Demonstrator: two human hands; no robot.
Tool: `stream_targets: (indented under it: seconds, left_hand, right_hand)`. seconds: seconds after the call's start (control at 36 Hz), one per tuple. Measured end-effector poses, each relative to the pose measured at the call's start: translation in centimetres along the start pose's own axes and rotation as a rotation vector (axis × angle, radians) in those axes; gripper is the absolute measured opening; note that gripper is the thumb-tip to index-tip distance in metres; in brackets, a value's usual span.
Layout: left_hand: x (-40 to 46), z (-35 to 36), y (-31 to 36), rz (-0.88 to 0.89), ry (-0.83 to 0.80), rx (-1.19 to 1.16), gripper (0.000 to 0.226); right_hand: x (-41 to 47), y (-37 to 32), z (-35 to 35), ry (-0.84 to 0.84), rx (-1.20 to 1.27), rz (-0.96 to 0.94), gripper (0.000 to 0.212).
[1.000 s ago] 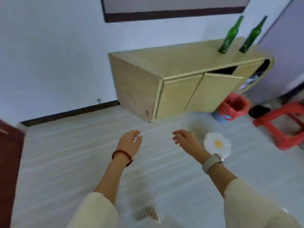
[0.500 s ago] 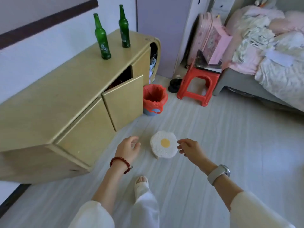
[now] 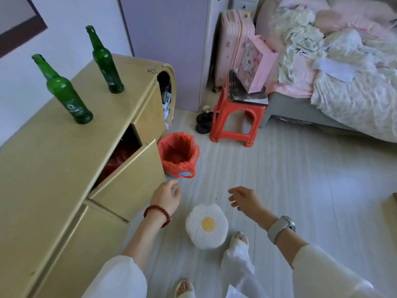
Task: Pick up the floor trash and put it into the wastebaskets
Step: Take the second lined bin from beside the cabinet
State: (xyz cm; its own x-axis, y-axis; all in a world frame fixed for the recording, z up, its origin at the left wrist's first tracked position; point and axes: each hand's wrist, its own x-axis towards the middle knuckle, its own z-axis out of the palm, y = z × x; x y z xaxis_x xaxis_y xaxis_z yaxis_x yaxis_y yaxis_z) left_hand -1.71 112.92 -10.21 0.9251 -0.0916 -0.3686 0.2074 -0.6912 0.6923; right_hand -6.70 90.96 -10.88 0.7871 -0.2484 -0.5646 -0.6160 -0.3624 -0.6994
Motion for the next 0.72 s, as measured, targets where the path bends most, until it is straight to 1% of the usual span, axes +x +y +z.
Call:
stream_targets:
  seconds: [0.17, 0.31, 0.42, 0.56, 0.72]
  left_hand:
    - [8.5, 2.0, 1.6, -0.097, -0.007, -0.035, 0.027]
    - [16.4, 4.8, 2.4, -0.286, 0.012, -0.069, 0.031]
    - [23.3, 7.6, 2.8, -0.386, 0.021, -0.067, 0.033]
    - [32.9, 10.9, 1.1, -0.352, -0.002, -0.009, 0.036]
    - [45.4, 14.1, -4.3, -0.307, -0.032, 0.175, 0.049]
  right_hand:
    - [10.2, -1.5, -1.9, -0.065, 0.007, 0.06, 0.029]
    - [20.5, -2.9, -3.3, -0.18, -0.033, 0.099, 0.029]
    - [28.9, -3.6, -3.8, -0.252, -0.094, 0.127, 0.031]
    - [38.6, -3.6, -1.7, -0.226, -0.143, 0.126, 0.036]
    - [47.7, -0.3, 4.9, -0.194, -0.124, 0.171, 0.046]
